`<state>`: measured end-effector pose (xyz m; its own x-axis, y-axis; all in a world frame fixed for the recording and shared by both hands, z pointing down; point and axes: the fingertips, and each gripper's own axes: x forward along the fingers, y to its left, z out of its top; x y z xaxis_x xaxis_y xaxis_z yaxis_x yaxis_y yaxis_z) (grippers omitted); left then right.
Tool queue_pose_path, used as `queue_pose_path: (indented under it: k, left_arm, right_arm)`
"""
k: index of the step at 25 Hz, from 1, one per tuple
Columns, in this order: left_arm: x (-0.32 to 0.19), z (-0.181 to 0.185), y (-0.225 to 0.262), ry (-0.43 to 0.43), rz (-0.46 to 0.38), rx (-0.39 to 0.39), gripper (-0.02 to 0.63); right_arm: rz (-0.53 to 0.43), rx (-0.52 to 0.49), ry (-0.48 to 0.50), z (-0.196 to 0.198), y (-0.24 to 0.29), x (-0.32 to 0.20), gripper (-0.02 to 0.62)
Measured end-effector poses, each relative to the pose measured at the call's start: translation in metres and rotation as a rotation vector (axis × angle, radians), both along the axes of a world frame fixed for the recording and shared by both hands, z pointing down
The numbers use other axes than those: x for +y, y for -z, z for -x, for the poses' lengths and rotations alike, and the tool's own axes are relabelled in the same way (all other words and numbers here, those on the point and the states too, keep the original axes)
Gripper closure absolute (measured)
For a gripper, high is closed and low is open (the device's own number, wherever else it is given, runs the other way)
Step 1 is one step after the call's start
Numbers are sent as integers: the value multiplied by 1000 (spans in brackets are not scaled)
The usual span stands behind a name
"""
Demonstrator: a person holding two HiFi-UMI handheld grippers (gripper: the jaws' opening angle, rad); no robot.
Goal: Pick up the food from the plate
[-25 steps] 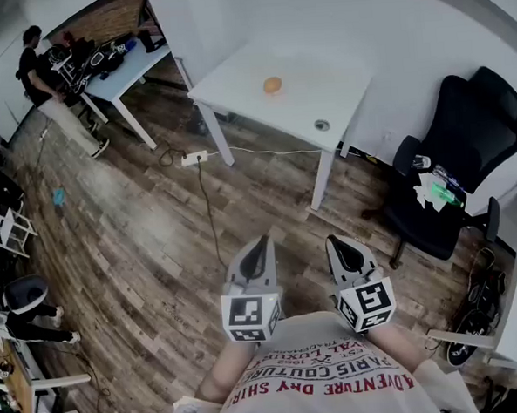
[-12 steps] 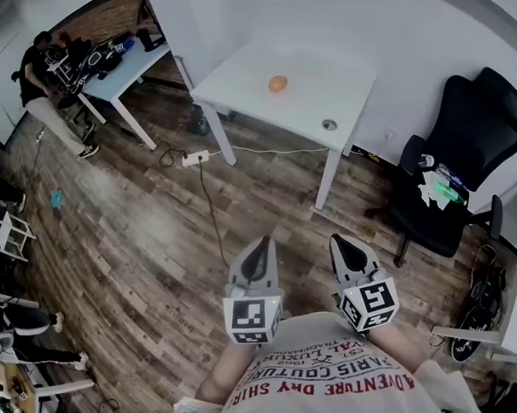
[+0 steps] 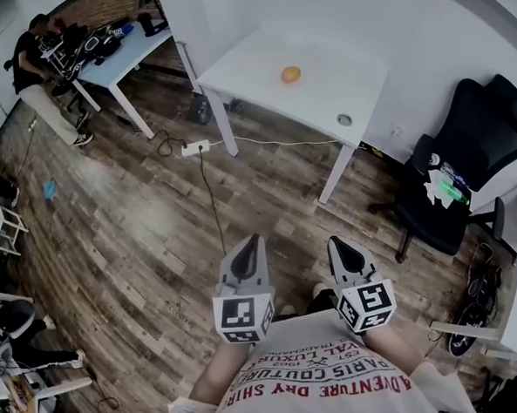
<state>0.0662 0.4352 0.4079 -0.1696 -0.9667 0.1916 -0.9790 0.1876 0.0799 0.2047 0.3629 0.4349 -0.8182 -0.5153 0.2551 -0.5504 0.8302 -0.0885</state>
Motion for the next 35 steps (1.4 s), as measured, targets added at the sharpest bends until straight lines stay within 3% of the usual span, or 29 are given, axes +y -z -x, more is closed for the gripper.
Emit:
queue_pose_path:
  k: [10,18,25,35]
  left_arm:
    - [-45,55,-21,99,40,58,598]
    - [-136,94,-17,166,63,57,598]
    - [-242,116,-5,170,39,75,598]
    - [-353,127,-15,115,69,82,598]
  right_arm:
    - [16,6,55,53,-13,-65,581]
    - [-8,-34,107,93,7,-171,581]
    - [-30,-37,142,118,15,-274,582]
    - [16,-29,85,124,-1,-376,583]
